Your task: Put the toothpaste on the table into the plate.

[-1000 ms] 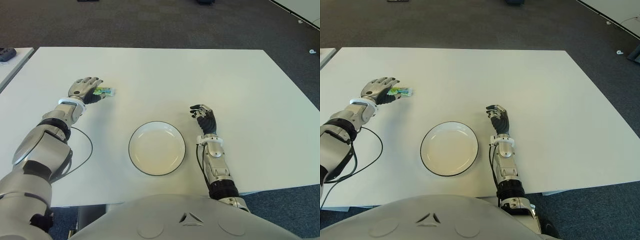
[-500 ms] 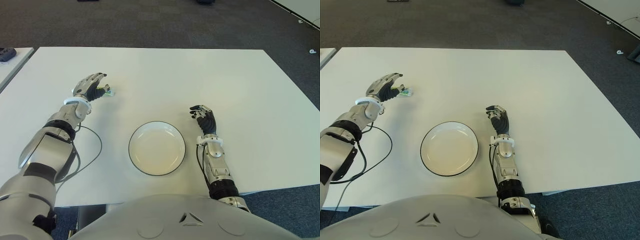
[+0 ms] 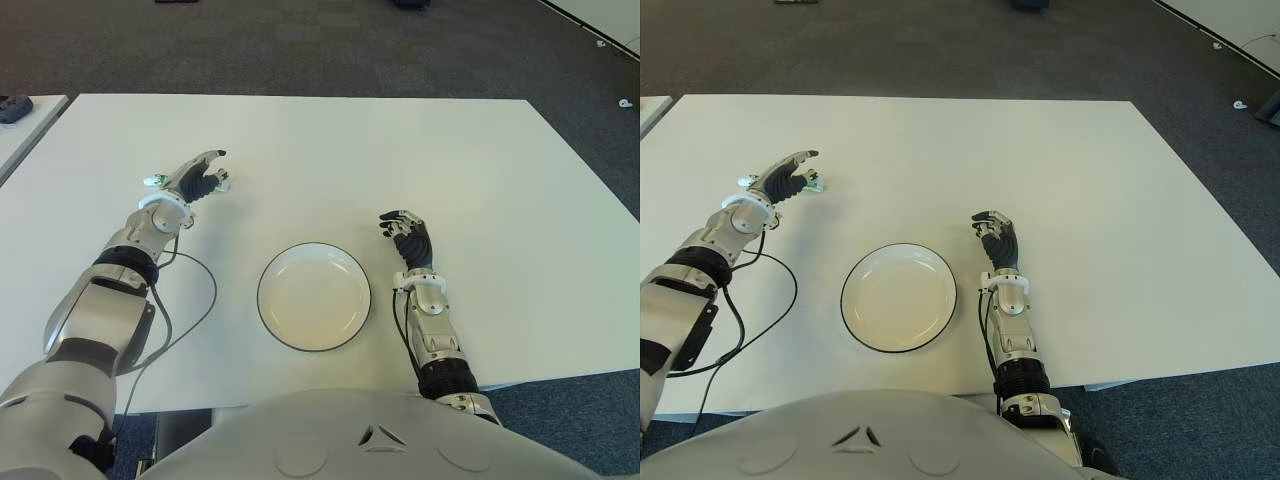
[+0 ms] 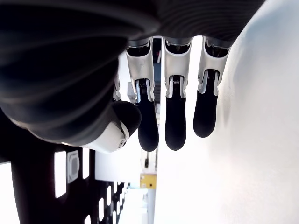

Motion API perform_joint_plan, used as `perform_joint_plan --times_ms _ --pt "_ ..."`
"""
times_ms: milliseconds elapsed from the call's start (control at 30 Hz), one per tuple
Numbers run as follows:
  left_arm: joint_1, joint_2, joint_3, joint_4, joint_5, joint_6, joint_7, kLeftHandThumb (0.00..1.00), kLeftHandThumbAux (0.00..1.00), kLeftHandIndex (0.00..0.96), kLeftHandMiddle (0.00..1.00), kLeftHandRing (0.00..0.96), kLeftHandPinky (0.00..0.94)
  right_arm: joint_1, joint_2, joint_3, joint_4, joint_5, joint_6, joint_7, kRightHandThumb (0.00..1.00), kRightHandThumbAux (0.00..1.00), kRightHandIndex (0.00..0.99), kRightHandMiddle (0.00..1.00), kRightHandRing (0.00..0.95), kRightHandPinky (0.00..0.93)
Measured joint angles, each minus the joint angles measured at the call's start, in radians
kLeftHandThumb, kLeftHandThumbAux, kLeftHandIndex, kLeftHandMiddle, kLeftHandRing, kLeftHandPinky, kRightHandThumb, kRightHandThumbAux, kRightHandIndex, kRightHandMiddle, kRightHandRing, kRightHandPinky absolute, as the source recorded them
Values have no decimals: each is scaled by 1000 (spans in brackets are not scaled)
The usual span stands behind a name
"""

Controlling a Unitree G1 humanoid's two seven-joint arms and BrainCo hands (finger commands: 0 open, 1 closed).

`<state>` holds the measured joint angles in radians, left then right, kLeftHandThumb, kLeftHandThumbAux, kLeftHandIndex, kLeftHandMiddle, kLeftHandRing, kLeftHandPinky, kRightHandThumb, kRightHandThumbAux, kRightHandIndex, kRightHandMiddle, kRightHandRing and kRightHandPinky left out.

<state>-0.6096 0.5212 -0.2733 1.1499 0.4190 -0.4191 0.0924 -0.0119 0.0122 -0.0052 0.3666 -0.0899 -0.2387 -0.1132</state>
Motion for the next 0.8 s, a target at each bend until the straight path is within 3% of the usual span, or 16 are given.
perform_joint_plan --times_ms 233,800 --pt "-41 28 -32 51 55 42 -6 643 229 0 0 0 0 -4 0 0 12 1 -3 1 710 733 419 412 404 421" --pt "-120 57 -248 177 313 188 108 528 203 0 0 0 0 -8 -3 -7 19 4 -5 3 710 733 419 414 407 423"
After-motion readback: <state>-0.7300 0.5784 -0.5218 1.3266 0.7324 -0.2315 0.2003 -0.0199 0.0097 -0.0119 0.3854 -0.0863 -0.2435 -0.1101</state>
